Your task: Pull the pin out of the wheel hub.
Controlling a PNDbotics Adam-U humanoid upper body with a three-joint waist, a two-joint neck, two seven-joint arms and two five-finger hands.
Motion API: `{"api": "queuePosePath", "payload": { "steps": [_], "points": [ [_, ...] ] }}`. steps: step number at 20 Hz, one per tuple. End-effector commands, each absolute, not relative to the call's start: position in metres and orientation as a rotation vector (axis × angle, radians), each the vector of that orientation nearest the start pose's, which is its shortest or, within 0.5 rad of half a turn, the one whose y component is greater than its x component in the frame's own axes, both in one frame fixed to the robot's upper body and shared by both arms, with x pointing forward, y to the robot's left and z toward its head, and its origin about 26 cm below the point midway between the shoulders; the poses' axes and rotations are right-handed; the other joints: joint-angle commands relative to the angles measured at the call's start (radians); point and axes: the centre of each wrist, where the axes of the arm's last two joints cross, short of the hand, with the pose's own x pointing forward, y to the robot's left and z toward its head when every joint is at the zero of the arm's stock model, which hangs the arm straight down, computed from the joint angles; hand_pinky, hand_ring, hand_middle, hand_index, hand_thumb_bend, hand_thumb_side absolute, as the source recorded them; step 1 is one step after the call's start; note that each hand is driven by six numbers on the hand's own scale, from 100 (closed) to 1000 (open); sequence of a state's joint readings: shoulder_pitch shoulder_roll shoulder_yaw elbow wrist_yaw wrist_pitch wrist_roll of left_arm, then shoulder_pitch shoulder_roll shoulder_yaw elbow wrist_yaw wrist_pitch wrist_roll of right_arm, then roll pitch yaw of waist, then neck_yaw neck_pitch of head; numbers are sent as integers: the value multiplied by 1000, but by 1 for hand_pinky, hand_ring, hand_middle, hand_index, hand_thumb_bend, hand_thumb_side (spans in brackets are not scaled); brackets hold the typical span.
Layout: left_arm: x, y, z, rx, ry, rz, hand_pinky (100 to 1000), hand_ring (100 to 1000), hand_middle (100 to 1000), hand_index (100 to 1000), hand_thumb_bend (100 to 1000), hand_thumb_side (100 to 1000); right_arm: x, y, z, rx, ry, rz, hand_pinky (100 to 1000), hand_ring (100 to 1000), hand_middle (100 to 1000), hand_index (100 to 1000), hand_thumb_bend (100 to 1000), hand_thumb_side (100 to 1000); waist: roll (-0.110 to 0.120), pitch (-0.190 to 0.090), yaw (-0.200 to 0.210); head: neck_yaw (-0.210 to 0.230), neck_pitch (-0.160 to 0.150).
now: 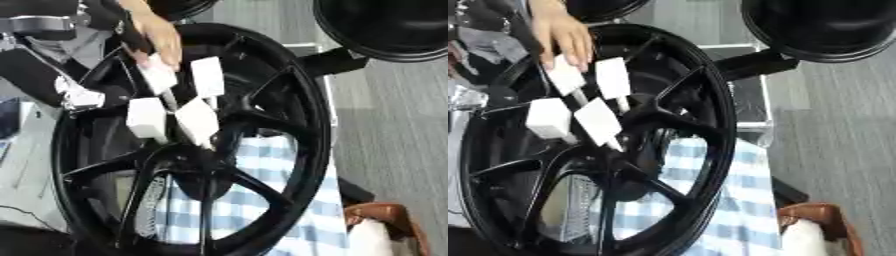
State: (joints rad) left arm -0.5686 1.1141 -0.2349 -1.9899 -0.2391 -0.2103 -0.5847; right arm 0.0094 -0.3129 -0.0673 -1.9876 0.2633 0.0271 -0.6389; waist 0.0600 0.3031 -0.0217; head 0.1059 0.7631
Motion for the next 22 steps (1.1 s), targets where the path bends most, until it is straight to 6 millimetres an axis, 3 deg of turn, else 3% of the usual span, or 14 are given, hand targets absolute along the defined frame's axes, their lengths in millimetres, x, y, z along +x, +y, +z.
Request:
{"api": "queuePosePath", "payload": {
  "steps": [1, 6, 11, 22],
  "points": [
    [285, 297, 334, -979, 2112, 2635, 793, 740, 666, 837, 309, 653, 258, -306, 125, -960, -2053, -197, 698, 538, 426, 759, 100, 595, -3, -9, -1, -10, -17],
    [285, 304, 328, -987, 2108, 2611, 792, 740, 667, 837, 312, 651, 259, -304, 125, -965, -2058, -202, 699, 537, 426, 759, 100, 596, -2, 4, -4, -17, -28],
    [284, 312, 317, -1001, 2103, 2600, 791, 739, 666, 837, 312, 647, 259, -302, 124, -968, -2057, -208, 699, 536, 425, 759, 100, 595, -3, 11, -10, -14, -16],
    [283, 320, 304, -973, 2123, 2575, 791, 736, 665, 838, 279, 632, 259, -300, 122, -969, -2042, -217, 700, 536, 426, 759, 100, 589, -16, -2, -17, 15, 7]
  ]
}}
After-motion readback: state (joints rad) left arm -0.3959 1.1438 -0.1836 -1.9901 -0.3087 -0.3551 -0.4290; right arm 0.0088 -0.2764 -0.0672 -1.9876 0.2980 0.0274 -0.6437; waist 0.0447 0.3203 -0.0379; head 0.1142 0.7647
